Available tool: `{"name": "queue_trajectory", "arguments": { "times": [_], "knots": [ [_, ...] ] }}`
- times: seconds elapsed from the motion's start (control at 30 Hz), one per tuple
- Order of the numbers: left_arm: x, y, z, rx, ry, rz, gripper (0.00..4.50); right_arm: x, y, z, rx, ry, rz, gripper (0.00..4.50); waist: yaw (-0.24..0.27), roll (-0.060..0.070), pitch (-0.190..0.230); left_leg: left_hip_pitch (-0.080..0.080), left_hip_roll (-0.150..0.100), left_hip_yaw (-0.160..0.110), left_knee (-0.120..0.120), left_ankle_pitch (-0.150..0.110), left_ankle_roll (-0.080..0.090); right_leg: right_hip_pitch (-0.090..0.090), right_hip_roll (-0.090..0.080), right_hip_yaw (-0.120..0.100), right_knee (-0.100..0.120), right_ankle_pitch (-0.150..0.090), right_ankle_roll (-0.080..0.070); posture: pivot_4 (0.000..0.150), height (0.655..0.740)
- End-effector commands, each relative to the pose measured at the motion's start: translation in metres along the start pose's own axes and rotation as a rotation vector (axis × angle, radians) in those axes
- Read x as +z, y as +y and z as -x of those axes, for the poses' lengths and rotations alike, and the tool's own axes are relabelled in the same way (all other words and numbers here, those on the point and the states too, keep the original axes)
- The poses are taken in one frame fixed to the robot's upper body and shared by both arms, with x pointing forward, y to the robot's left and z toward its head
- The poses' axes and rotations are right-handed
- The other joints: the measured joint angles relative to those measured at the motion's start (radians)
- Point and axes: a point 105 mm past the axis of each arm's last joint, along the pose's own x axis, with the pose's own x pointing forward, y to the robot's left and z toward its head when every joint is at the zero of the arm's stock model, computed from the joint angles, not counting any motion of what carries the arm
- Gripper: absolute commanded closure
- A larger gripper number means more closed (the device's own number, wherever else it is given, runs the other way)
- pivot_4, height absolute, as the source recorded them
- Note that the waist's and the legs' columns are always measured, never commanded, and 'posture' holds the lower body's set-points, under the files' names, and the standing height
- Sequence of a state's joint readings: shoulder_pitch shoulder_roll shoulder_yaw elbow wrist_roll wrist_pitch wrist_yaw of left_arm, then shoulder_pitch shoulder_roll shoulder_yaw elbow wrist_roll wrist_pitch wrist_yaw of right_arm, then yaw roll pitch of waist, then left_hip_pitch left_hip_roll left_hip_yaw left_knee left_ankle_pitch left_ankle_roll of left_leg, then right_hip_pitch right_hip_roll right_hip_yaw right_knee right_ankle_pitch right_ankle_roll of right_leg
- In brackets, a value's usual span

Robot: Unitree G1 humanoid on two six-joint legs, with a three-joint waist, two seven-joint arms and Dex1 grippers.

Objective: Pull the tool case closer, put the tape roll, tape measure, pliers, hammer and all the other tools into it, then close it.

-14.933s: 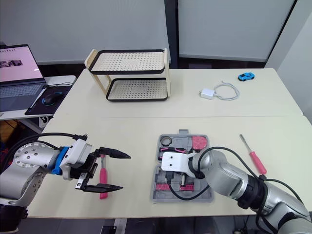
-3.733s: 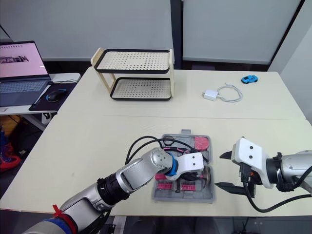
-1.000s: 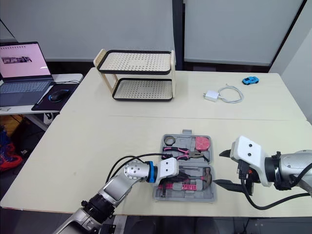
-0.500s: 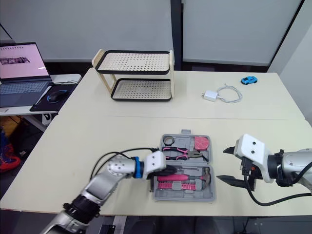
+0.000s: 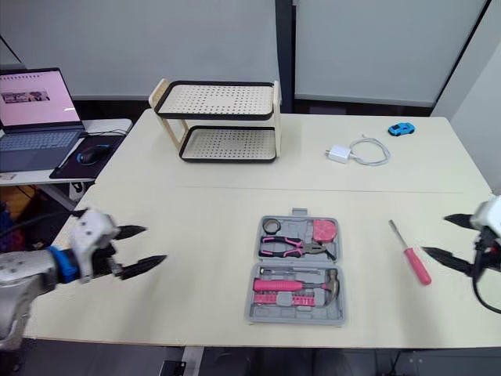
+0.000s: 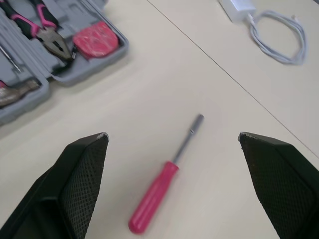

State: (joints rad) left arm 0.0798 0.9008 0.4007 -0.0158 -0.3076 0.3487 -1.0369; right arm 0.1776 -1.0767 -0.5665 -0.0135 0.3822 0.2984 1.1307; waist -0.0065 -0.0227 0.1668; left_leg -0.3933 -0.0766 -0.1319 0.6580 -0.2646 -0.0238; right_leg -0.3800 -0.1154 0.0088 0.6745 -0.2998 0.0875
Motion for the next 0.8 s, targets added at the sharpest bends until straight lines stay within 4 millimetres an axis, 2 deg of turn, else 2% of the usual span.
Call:
{"name": "queue_trajectory", "arguments": {
  "times": [0.03, 0.13, 0.43, 0.57, 0.8],
  "knots": [
    [-0.003, 0.026, 0.019, 0.106, -0.015, -0.006, 0.04, -0.004, -0.016, 0.01, -0.057, -0.02, 0.021, 0.0, 0.001, 0.0, 0.0, 0.0, 0.0, 0.0, 0.0, 0.0, 0.0, 0.0, 0.0, 0.0, 0.0, 0.0, 0.0, 0.15, 0.74],
    [-0.011, 0.035, 0.021, 0.132, -0.007, 0.01, 0.04, -0.011, -0.019, 0.01, -0.06, -0.006, 0.022, 0.0, 0.0, 0.0, 0.0, 0.0, 0.0, 0.0, 0.0, 0.0, 0.0, 0.0, 0.0, 0.0, 0.0, 0.0, 0.0, 0.15, 0.74],
    [-0.008, 0.044, 0.02, 0.228, -0.093, 0.01, 0.04, -0.023, -0.024, 0.015, -0.078, 0.039, 0.006, 0.0, -0.001, 0.001, 0.0, 0.0, 0.0, 0.001, 0.0, -0.001, -0.001, -0.001, 0.0, 0.001, 0.0, 0.0, 0.0, 0.15, 0.74],
    [-0.019, 0.044, 0.017, 0.215, -0.014, 0.013, 0.04, -0.033, -0.029, 0.02, -0.115, 0.061, 0.004, 0.0, -0.002, 0.001, 0.0, 0.0, 0.0, 0.001, -0.001, -0.001, -0.001, -0.001, 0.0, 0.002, 0.0, 0.0, 0.0, 0.15, 0.74],
    [-0.011, 0.042, 0.012, 0.189, -0.043, 0.037, 0.04, -0.042, -0.033, 0.024, -0.133, 0.084, 0.014, 0.0, -0.004, 0.001, 0.0, 0.0, 0.0, 0.002, -0.001, -0.001, -0.001, -0.001, 0.0, 0.002, 0.0, 0.0, 0.0, 0.15, 0.74]
  ]
}}
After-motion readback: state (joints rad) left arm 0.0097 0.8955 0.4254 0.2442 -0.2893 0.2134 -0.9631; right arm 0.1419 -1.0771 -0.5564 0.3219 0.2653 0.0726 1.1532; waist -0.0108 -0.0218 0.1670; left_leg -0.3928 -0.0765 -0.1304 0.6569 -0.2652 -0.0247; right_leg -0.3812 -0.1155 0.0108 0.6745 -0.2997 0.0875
